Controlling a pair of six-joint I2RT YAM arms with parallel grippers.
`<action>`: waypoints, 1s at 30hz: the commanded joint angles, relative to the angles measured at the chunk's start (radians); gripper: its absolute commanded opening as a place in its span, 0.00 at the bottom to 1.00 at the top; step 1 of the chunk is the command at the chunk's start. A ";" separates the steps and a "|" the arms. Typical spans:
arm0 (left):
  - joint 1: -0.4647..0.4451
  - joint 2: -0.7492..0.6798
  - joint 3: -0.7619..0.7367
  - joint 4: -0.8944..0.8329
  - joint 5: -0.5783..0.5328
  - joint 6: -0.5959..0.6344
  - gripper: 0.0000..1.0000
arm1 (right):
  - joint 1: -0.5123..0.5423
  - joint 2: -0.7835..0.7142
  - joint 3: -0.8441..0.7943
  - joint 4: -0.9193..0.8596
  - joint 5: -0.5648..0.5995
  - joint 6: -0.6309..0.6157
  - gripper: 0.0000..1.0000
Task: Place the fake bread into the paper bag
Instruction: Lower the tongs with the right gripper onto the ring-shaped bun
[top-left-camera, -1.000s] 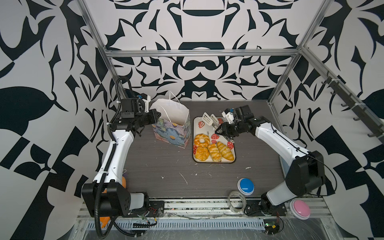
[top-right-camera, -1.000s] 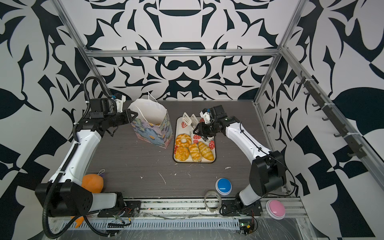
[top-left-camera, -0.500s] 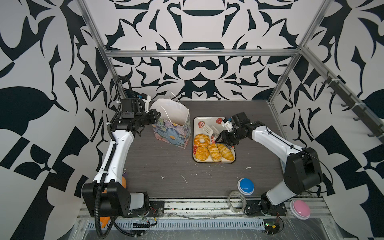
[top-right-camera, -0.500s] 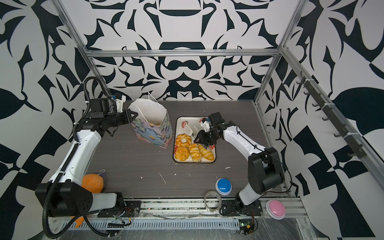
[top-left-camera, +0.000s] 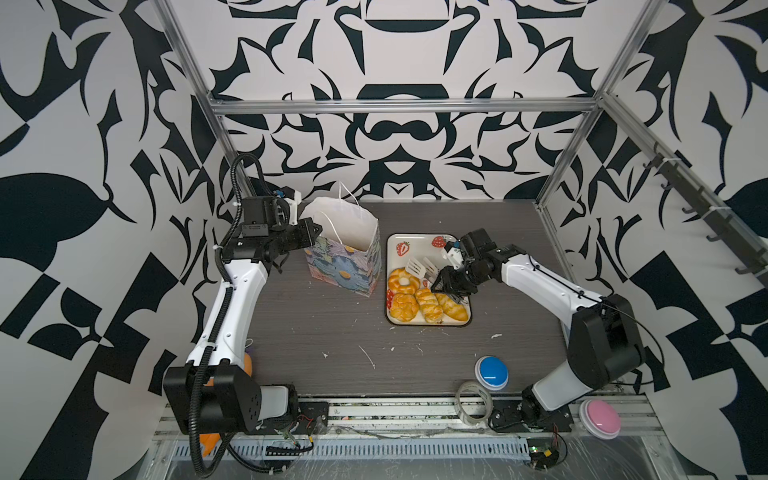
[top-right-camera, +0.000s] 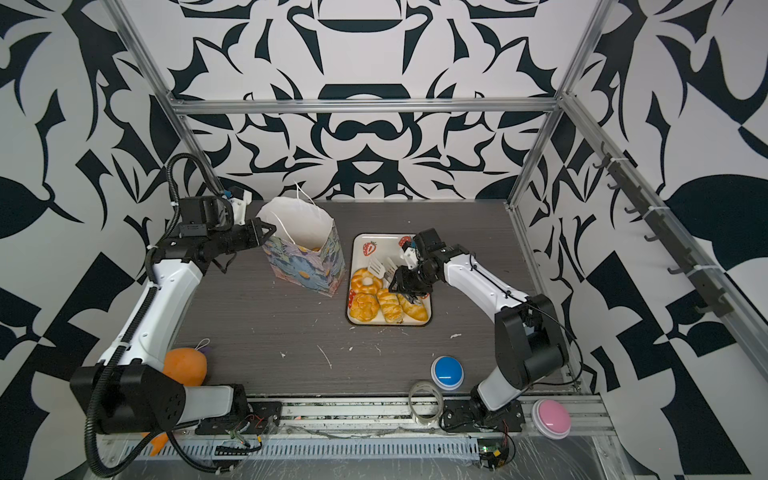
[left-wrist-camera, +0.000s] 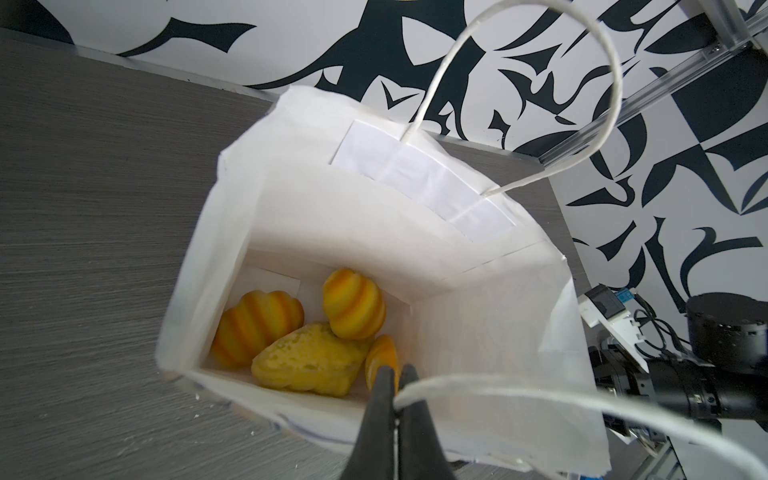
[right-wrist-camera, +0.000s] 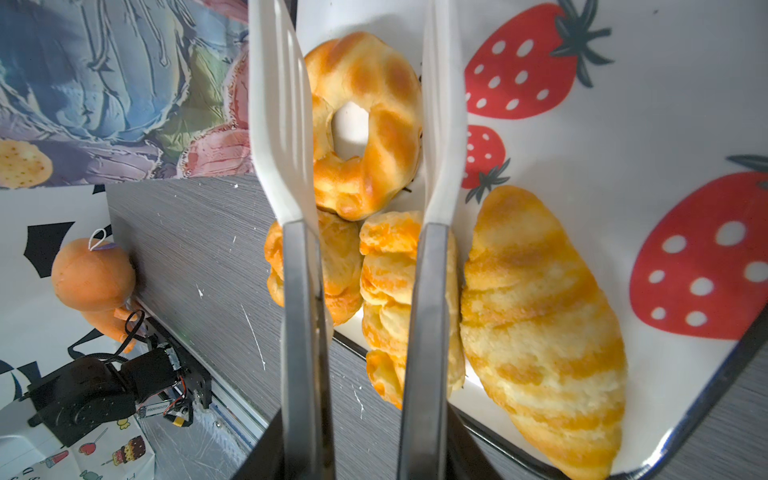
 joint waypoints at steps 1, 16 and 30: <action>0.003 -0.003 -0.018 0.007 0.019 -0.007 0.02 | 0.008 -0.008 -0.010 0.003 0.008 -0.022 0.46; 0.003 -0.001 -0.020 0.007 0.022 -0.008 0.02 | 0.024 0.020 -0.022 0.000 0.018 -0.030 0.45; 0.003 0.001 -0.019 0.006 0.024 -0.009 0.02 | 0.037 0.035 0.018 -0.040 0.060 -0.052 0.44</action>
